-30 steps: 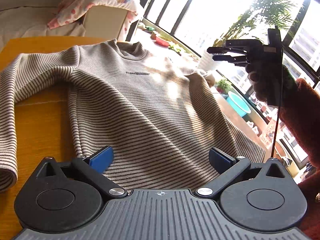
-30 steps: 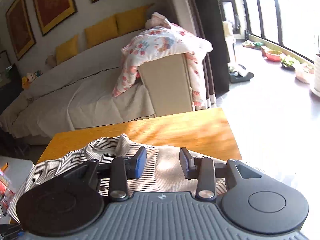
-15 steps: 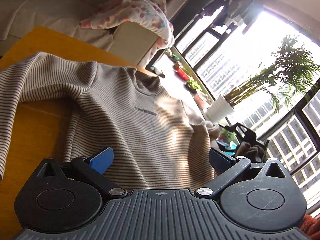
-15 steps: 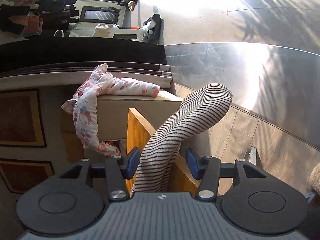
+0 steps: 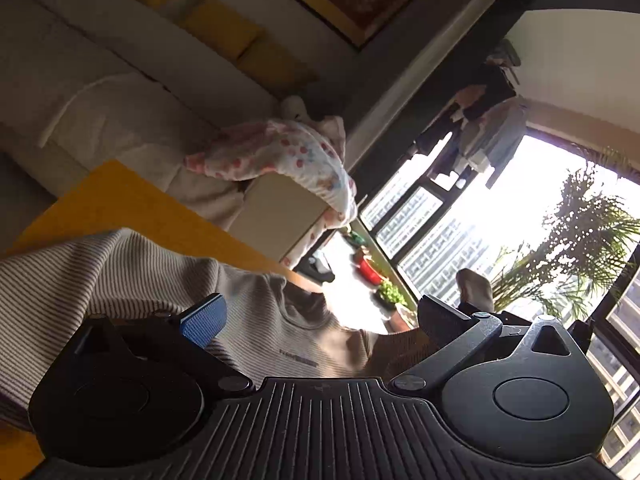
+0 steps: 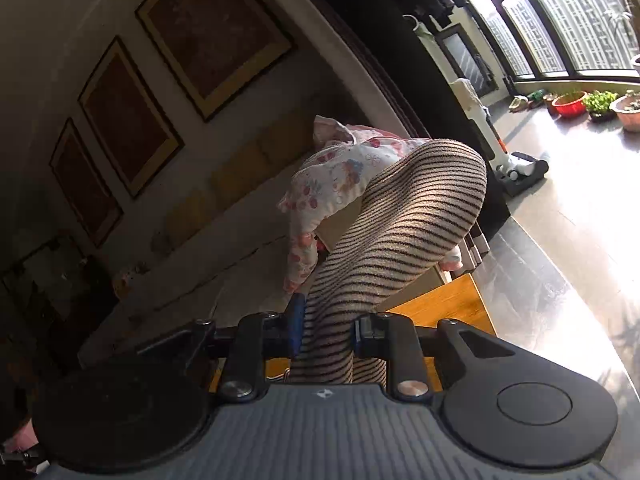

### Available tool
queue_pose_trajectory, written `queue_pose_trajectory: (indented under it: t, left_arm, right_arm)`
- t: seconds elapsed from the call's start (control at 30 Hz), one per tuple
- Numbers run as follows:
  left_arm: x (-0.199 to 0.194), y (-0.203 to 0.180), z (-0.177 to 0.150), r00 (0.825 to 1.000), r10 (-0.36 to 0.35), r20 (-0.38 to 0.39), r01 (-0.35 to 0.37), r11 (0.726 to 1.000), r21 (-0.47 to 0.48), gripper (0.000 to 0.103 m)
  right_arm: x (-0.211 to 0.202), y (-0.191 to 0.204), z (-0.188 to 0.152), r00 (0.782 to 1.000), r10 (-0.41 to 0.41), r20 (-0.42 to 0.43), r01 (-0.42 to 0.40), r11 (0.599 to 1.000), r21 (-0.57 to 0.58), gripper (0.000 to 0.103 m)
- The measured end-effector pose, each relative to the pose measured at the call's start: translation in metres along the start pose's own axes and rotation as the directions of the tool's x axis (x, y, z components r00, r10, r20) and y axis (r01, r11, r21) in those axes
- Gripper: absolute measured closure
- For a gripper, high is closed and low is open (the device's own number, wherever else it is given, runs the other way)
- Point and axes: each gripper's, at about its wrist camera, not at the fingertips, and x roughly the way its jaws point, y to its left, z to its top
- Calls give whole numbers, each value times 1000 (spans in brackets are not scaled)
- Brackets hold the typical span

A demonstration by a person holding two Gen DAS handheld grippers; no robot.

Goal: Fold clothes

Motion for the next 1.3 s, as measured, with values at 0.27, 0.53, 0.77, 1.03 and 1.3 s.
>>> queue_pose_trajectory:
  t: [0.27, 0.53, 0.77, 1.03, 1.3]
  left_arm:
    - [-11, 23, -9, 997, 27, -73, -27, 1000, -9, 0]
    - [0, 37, -24, 984, 24, -178, -23, 1000, 8, 0]
    - [2, 33, -37, 968, 20, -249, 2, 996, 89, 0]
    - [-14, 46, -29, 976, 32, -214, -17, 997, 70, 0]
    - [-31, 62, -19, 984, 48, -170, -38, 998, 59, 0]
  right_arm:
    - [34, 140, -71, 953, -173, -247, -53, 711, -701, 52]
    - [7, 175, -130, 950, -244, -196, -49, 501, -864, 52]
    - [36, 209, -197, 949, -231, -216, -157, 249, -956, 55]
    - [100, 224, -212, 957, -213, -199, -132, 290, -948, 68]
    - [64, 153, -62, 979, -177, -104, 108, 876, -471, 97]
